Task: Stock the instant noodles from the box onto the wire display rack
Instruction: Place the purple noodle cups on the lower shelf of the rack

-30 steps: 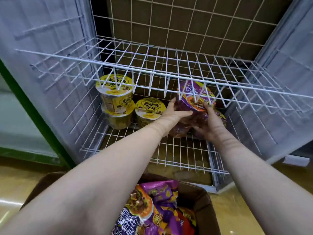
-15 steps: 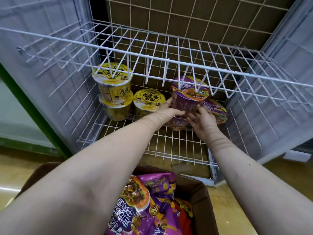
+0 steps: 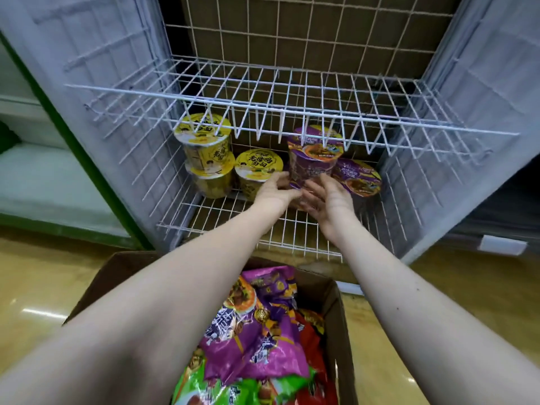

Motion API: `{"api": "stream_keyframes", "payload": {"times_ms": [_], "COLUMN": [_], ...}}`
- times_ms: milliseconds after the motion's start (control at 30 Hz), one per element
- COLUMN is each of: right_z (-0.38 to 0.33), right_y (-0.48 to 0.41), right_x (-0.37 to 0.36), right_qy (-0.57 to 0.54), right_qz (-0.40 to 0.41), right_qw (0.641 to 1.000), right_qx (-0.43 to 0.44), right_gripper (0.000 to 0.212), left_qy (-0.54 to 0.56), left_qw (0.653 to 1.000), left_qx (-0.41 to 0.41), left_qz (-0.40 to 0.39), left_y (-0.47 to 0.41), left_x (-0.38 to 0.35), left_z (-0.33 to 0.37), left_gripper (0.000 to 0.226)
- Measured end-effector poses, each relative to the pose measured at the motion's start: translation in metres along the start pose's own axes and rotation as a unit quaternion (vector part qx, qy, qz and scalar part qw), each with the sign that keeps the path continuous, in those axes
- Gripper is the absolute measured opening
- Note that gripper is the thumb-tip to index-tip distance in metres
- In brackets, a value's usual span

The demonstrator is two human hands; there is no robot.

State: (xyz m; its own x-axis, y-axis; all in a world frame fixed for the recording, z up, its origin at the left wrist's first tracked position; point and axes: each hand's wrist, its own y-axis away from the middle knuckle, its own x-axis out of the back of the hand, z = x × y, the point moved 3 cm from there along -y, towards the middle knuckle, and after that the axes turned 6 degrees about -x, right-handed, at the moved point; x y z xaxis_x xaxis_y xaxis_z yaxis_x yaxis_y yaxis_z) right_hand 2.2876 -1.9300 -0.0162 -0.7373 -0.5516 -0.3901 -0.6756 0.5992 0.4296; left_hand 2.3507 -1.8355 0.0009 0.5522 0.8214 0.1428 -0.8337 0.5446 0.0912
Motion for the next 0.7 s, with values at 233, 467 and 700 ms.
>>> {"api": "stream_keyframes", "payload": {"times_ms": [233,467,700], "right_z": [0.032,0.078,0.145], "right_y": [0.062,0.143,0.219], "right_x": [-0.044,-0.089,-0.112], "right_qy": [0.033,0.107,0.368], "right_qz": [-0.11,-0.249,-0.366], "right_qw": [0.992,0.959,0.851], "right_qx": [-0.048,-0.081,0.084], "right_gripper": [0.03,0.012,0.021], "left_qy": [-0.073,-0.116,-0.208], "left_qw": [0.976,0.914,0.832], "left_qx": [-0.047,-0.021,0.135], "left_qz": [0.201,0.388,0.496], "left_y": [0.087,0.197,0.308], "left_x": [0.079,0.155,0.205], "left_z": [-0.005,-0.011,-0.056], "left_gripper": [0.024,0.024,0.022]}}
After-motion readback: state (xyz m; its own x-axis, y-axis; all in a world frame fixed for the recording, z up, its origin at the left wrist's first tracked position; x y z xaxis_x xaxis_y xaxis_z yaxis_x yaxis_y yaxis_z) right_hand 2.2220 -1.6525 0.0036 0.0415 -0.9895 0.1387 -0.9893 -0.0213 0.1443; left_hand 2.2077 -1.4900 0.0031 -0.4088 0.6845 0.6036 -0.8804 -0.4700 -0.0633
